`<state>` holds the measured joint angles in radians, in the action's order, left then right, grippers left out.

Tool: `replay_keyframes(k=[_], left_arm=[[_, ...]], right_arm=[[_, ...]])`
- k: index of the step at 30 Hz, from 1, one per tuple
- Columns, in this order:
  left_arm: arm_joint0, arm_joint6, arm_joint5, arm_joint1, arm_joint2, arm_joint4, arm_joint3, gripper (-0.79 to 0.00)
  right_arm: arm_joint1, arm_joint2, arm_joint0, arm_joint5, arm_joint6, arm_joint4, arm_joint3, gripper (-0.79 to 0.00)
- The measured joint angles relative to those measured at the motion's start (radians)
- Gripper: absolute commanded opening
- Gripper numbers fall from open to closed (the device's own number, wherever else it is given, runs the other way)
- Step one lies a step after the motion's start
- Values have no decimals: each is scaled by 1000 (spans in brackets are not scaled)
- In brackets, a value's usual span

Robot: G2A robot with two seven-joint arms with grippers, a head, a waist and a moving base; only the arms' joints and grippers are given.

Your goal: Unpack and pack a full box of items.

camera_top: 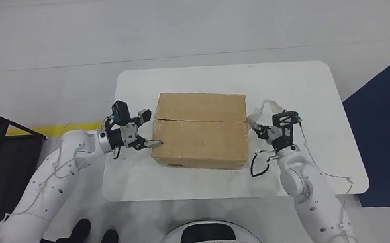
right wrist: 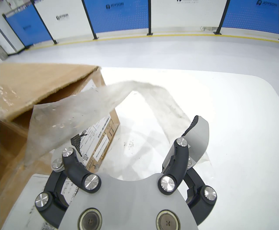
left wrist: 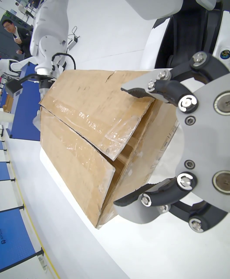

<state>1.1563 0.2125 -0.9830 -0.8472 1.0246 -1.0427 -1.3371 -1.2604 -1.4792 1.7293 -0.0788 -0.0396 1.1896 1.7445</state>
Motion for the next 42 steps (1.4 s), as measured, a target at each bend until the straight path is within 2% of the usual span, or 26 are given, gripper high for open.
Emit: replay_keyframes(k=[5,9,17,20,27,32,36,42], left_arm=[[0,0,0,0,0,0,0,0],[0,0,0,0,0,0,0,0],[0,0,0,0,0,0,0,0],[0,0,0,0,0,0,0,0],[0,0,1,0,1,0,-1,0],[15,-13,93,7,58,-21,-60,0],[13,-68,106,10,81,-14,-99,0],[-30,-130,162,-9,57,36,-78,0]], right_arm=[[-4,-3,67,22,-106,-31,75,0],[-8,14,108,86,-122,13,134,0],[-24,124,139,354,-22,218,239,0],[-28,164,136,401,15,285,268,0],[-37,218,115,453,84,365,292,0],[-43,226,92,463,100,354,273,0],[-47,233,87,467,92,353,262,0],[-52,238,86,479,78,349,249,0]])
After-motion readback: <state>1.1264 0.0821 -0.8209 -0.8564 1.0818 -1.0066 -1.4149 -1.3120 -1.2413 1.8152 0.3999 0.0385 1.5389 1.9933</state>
